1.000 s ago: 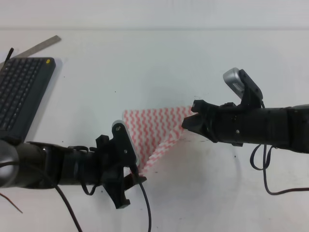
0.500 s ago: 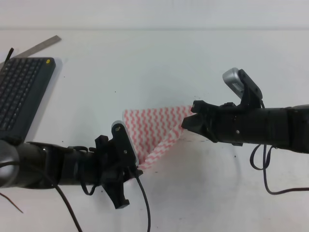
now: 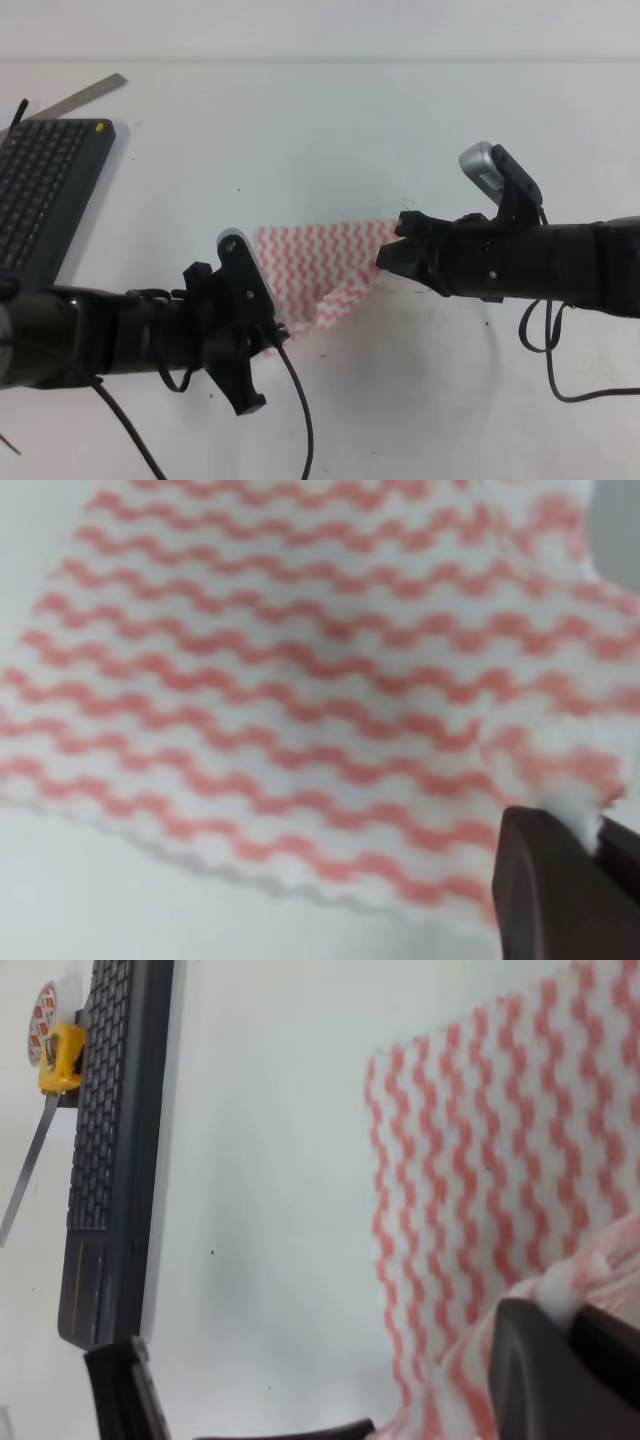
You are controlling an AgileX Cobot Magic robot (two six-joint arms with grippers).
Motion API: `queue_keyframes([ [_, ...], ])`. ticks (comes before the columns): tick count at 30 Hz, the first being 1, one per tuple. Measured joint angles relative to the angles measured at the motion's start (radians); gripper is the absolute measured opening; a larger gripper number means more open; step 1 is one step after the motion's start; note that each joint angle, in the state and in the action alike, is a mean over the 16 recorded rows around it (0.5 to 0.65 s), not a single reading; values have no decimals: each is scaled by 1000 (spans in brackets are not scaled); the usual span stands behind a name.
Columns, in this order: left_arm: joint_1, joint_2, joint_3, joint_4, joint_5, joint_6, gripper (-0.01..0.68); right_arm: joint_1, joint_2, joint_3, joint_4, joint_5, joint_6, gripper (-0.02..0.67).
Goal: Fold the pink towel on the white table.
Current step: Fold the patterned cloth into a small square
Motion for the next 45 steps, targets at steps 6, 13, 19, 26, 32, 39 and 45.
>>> queue_keyframes([
  [6, 0, -22, 0, 1, -31, -7, -2, 0, 0, 0, -18, 1, 8, -13],
  [13, 0, -23, -18, 1, -58, -25, -2, -3, -2, 0, -62, -1, 40, -13],
  [19, 0, -23, -53, 2, -85, -54, -2, -13, -1, 0, -105, -2, 73, -13],
  [26, 0, -23, -89, 2, -121, -86, -2, -32, -2, 0, -133, 2, 94, -12],
  [32, 0, -22, -111, 2, -164, -87, -2, -45, 0, 0, -157, 8, 110, -12],
  [39, 0, -19, -147, 2, -193, -86, -2, -50, 1, 0, -187, 9, 133, -12],
  [45, 0, -12, -183, 2, -208, -86, -2, -50, 4, -1, -209, 0, 152, -13],
])
